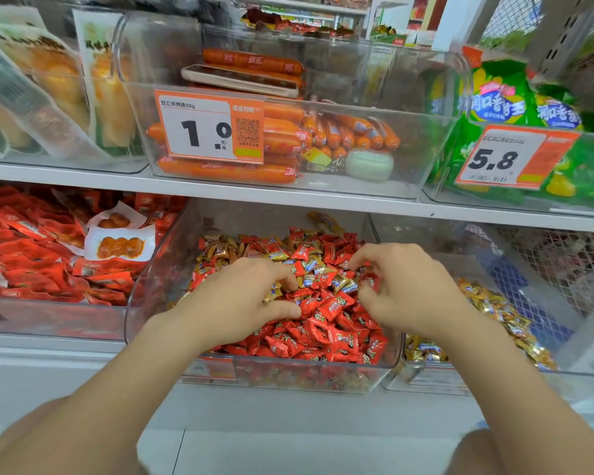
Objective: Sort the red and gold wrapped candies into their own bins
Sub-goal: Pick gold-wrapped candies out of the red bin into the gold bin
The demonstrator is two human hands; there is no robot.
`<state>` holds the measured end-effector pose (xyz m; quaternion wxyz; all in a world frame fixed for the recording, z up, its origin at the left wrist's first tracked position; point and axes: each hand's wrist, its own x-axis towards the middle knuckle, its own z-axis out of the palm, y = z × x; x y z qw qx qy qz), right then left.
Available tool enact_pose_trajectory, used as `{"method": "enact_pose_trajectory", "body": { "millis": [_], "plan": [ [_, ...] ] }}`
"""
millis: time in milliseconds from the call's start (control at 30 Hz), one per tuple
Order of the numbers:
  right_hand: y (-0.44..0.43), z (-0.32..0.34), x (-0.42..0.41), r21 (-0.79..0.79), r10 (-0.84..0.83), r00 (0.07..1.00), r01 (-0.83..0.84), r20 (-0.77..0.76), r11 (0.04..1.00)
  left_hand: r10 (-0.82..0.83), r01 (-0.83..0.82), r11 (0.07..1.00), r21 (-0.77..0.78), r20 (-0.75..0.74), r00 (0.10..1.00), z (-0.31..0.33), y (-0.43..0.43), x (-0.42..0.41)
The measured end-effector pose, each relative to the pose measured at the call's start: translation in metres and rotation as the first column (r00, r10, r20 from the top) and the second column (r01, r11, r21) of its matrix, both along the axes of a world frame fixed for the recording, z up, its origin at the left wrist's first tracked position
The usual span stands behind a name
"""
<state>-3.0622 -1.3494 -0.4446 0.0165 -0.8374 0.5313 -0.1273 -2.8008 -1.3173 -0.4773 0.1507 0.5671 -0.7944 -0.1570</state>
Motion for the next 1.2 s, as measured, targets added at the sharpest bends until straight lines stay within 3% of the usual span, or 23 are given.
{"method": "enact_pose_trajectory", "body": {
  "millis": [133,200,367,533,700,833,1067,1133,1200],
  "plan": [
    [0.001,0.003,0.008,0.022,0.133,0.960,-0.131,-0.246,0.991,0.000,0.003,0.999,-0.036,0.086,0.996,-0.001,0.000,-0.003],
    [-0.003,0.000,0.009,0.043,0.182,0.939,-0.177,-0.291,0.983,-0.002,0.008,0.997,-0.074,0.076,0.997,-0.001,0.001,-0.004],
    [-0.014,-0.009,0.010,0.054,0.252,0.939,-0.247,-0.233,0.968,0.076,-0.080,0.996,-0.040,-0.084,0.994,0.005,0.005,-0.006],
    [-0.011,-0.012,0.010,-0.041,0.253,0.965,-0.255,-0.064,0.966,0.247,-0.274,0.951,-0.140,-0.183,0.951,0.007,0.003,-0.002],
    [-0.007,-0.010,0.019,-0.153,0.159,0.986,-0.149,0.058,0.977,0.360,-0.411,0.900,-0.148,-0.283,0.889,0.012,0.000,0.009],
    [-0.009,-0.011,0.031,-0.120,0.127,0.957,-0.098,0.260,0.988,0.295,-0.326,0.936,-0.135,-0.210,0.932,0.011,0.001,0.017],
    [-0.018,-0.017,0.038,0.043,0.046,0.914,-0.069,0.403,0.997,0.103,-0.111,0.989,-0.101,-0.083,0.991,-0.008,-0.005,0.018],
    [-0.022,-0.020,0.038,0.046,0.062,0.918,-0.087,0.392,0.995,0.093,-0.096,0.992,-0.086,-0.045,0.995,-0.010,-0.006,0.015],
    [-0.026,-0.022,0.039,-0.003,0.087,0.958,-0.089,0.275,0.996,0.083,-0.084,0.994,-0.067,-0.020,0.996,-0.012,-0.008,0.010]
  ]
}}
